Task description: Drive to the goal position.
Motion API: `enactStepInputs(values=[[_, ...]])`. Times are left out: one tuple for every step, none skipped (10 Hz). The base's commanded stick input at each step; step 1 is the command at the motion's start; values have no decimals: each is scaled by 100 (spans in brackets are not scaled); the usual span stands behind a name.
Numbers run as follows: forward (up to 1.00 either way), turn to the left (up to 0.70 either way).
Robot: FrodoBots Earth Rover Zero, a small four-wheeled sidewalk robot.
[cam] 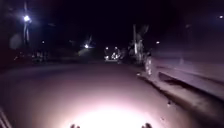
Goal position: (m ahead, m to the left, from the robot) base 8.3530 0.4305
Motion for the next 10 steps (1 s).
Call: enactStepInputs(values=[[85,0],[85,0],[85,0],[85,0],[85,0],[85,0],[85,0],[85,0],[85,0],[85,0]])
